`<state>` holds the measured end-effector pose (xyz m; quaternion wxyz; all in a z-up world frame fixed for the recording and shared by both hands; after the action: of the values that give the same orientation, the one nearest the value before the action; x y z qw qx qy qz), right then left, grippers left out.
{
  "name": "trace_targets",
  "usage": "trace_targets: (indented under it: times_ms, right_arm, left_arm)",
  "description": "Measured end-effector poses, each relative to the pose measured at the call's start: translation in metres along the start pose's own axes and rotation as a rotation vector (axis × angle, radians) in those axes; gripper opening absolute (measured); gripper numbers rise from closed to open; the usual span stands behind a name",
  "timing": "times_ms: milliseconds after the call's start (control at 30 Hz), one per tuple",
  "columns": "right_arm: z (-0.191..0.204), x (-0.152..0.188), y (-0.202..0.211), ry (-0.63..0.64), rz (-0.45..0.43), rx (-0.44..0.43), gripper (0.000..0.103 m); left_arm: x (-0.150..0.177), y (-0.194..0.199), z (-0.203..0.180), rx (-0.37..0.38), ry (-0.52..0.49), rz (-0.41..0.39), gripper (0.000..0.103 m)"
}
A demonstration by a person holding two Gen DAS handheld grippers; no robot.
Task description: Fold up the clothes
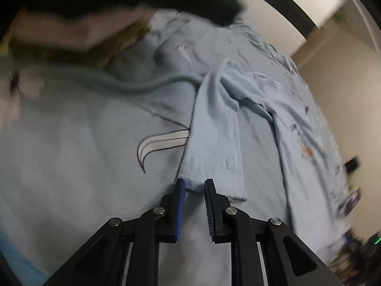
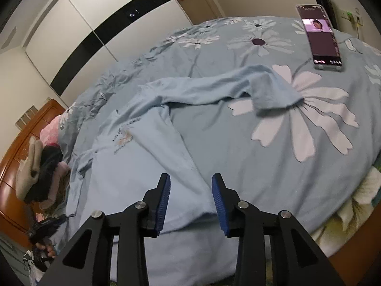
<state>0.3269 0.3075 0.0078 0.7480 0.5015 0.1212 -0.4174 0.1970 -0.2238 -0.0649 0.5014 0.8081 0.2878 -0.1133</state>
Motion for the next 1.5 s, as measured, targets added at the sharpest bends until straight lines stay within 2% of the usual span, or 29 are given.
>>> trace_targets:
  times_ms: [67, 133, 200, 267, 367, 467, 567, 633, 667, 767, 867, 1067, 1167, 1367, 1500]
  right_arm:
    - [0.007, -0.003, -0.005, 0.000, 0.003, -0.016, 0.037]
    - [0.015, -0.006, -0.011, 0.001, 0.007, -0.028, 0.037]
    - [0.022, -0.008, -0.020, 0.002, 0.019, -0.038, 0.037]
    - [0.029, -0.005, -0.029, 0.002, 0.034, -0.043, 0.037]
    - [0.037, 0.001, -0.040, 0.014, 0.055, -0.047, 0.037]
    - [0.040, 0.004, -0.048, 0.038, 0.072, -0.045, 0.037]
    - [0.040, 0.002, -0.056, 0.050, 0.087, -0.056, 0.037]
    - [0.038, 0.001, -0.060, 0.051, 0.092, -0.055, 0.037]
    - [0.036, 0.001, -0.062, 0.048, 0.095, -0.058, 0.037]
    - [0.032, 0.000, -0.067, 0.033, 0.107, -0.072, 0.037]
    - [0.029, -0.005, -0.070, 0.031, 0.116, -0.077, 0.037]
    - [0.027, -0.022, -0.068, 0.043, 0.089, -0.092, 0.037]
    - [0.021, -0.025, -0.069, 0.025, 0.092, -0.098, 0.037]
    - [0.006, -0.028, -0.075, -0.010, 0.106, -0.102, 0.037]
    - [-0.002, -0.029, -0.078, -0.021, 0.121, -0.096, 0.037]
  left_arm:
    - [-0.003, -0.011, 0.008, 0.034, 0.062, 0.011, 0.019]
    - [-0.003, -0.016, 0.009, 0.054, 0.077, 0.005, 0.019]
    - [-0.006, -0.016, 0.009, 0.070, 0.083, -0.012, 0.014]
    - [-0.011, -0.010, 0.006, 0.063, 0.069, -0.043, 0.004]
    - [-0.036, 0.019, -0.010, 0.027, -0.018, -0.150, 0.003]
    - [-0.069, 0.066, -0.032, 0.016, -0.108, -0.282, 0.003]
    - [-0.105, 0.107, -0.052, -0.040, -0.179, -0.401, 0.003]
    - [-0.124, 0.117, -0.060, -0.089, -0.205, -0.441, 0.003]
    - [-0.131, 0.118, -0.064, -0.090, -0.204, -0.440, 0.003]
    - [-0.151, 0.111, -0.085, 0.015, -0.192, -0.389, 0.003]
    - [-0.164, 0.100, -0.124, 0.096, -0.235, -0.364, 0.003]
    - [-0.174, 0.049, -0.261, 0.290, -0.438, -0.275, 0.003]
    - [-0.165, 0.010, -0.324, 0.352, -0.532, -0.206, 0.003]
    - [-0.130, -0.098, -0.414, 0.401, -0.628, -0.012, 0.003]
    - [-0.106, -0.183, -0.443, 0.349, -0.627, 0.146, 0.003]
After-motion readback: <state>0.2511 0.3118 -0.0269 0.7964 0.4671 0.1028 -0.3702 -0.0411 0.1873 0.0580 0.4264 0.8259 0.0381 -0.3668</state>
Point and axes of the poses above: each gripper's, at about its wrist camera, not at the fingertips, and y roughly against the way its jaws point, z to its left, x to its underside, the point moved 4 cm from there along -y, roughly the way its jaws point
